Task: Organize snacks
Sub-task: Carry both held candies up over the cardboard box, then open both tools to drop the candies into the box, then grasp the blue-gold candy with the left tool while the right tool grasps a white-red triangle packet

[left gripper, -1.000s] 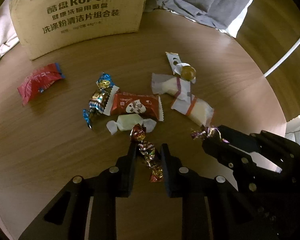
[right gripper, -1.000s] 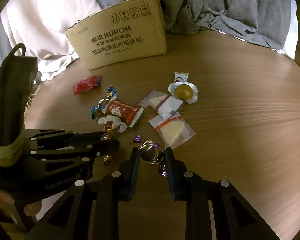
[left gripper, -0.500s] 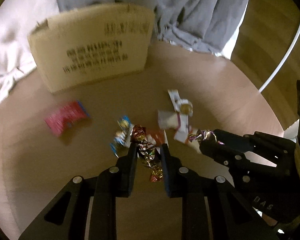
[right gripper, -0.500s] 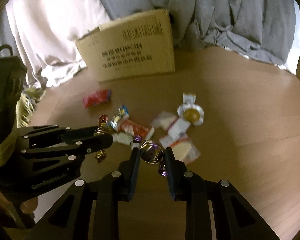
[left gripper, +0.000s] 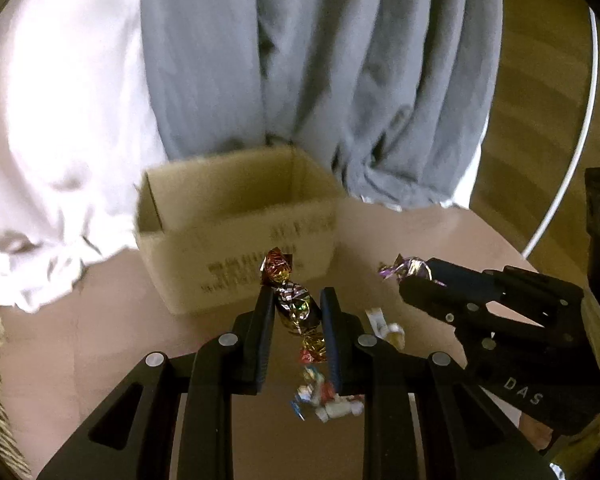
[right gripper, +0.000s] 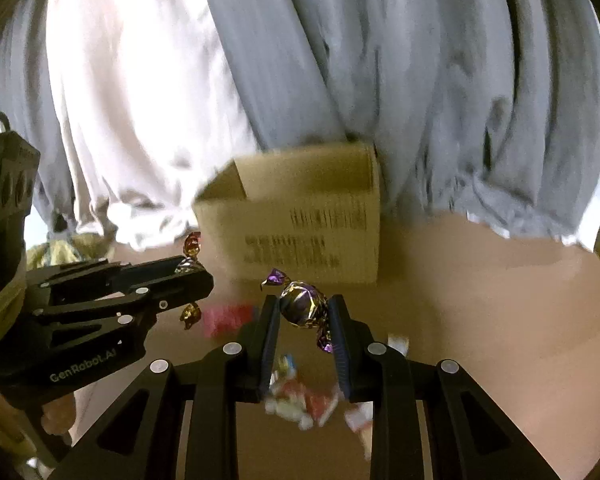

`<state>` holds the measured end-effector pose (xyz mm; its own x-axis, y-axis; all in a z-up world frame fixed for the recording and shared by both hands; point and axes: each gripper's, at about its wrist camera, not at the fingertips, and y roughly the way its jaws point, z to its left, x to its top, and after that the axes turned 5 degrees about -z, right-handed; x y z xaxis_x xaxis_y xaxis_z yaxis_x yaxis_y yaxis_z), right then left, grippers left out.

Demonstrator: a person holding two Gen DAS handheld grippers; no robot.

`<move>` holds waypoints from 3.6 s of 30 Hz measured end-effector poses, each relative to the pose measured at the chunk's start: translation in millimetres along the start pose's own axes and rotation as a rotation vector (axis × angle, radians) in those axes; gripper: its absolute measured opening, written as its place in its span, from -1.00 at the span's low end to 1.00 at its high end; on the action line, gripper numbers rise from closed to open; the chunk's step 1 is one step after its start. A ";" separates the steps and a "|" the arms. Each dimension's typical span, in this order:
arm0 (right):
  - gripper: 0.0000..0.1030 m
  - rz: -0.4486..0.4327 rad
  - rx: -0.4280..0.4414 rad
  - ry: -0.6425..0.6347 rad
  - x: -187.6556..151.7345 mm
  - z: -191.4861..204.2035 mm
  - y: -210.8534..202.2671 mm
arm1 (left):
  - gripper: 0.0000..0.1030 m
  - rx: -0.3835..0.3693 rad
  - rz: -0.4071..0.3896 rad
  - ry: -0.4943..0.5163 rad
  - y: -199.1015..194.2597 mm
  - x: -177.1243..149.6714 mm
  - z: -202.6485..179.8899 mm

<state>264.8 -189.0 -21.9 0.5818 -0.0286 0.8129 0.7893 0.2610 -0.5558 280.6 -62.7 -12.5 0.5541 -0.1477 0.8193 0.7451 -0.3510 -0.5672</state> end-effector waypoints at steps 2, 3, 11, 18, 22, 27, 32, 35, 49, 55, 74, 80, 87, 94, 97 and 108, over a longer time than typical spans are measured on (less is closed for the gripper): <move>-0.49 -0.032 -0.001 -0.008 13.3 2.4 1.3 | -0.54 0.012 -0.032 0.007 -1.6 13.7 6.7; -0.49 -0.047 0.000 -0.013 20.2 3.5 2.8 | -0.54 0.019 -0.042 0.010 -1.5 19.7 9.6; -0.49 -0.115 0.014 -0.040 68.9 11.0 22.8 | -0.54 0.070 -0.104 0.030 7.8 60.3 34.4; -0.49 -0.111 0.030 -0.050 103.9 10.4 54.5 | -0.54 0.095 -0.101 0.038 29.8 87.2 53.7; -0.49 -0.082 0.044 -0.049 114.9 6.9 75.1 | -0.54 0.080 -0.065 0.020 49.3 95.0 64.9; -0.49 -0.044 0.042 -0.051 126.2 3.2 105.6 | -0.54 0.064 -0.011 0.005 80.2 100.9 80.9; -0.48 0.002 0.031 -0.058 131.3 -0.2 133.4 | -0.21 0.099 0.014 0.010 100.7 103.6 89.4; -0.40 0.029 0.022 -0.059 131.0 -2.6 145.0 | 0.09 0.136 -0.012 0.013 97.5 101.5 90.2; -0.14 -0.026 -0.067 -0.092 99.7 -7.7 87.5 | 0.36 0.153 -0.096 0.074 34.2 74.3 52.7; -0.14 -0.019 -0.070 -0.083 79.4 -13.0 56.5 | 0.40 0.124 -0.114 0.106 12.9 56.9 30.0; -0.14 0.131 -0.169 -0.021 -10.6 -37.5 10.7 | 0.39 0.063 0.038 0.165 13.4 -32.5 -13.3; -0.14 0.236 -0.169 0.026 -42.5 -41.1 17.8 | 0.39 0.069 0.099 0.163 24.6 -59.3 -14.6; -0.14 0.359 -0.183 0.110 -79.4 -46.9 30.9 | 0.25 0.052 0.168 0.137 43.0 -81.2 -8.6; -0.14 0.458 -0.191 0.160 -104.9 -53.1 46.7 | 0.04 0.025 0.250 0.083 75.0 -99.7 -2.5; -0.14 0.482 -0.211 0.162 -112.0 -57.8 50.9 | 0.00 0.010 0.281 0.070 86.2 -106.3 -2.7; -0.14 0.510 -0.224 0.122 -113.9 -61.1 61.5 | -0.14 -0.039 0.342 0.027 109.0 -111.9 0.5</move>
<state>259.1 -228.7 -159.4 0.9082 -0.0670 0.4131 0.4170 0.0599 -0.9069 300.0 -84.1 -166.1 0.7588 -0.2872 0.5845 0.5031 -0.3116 -0.8061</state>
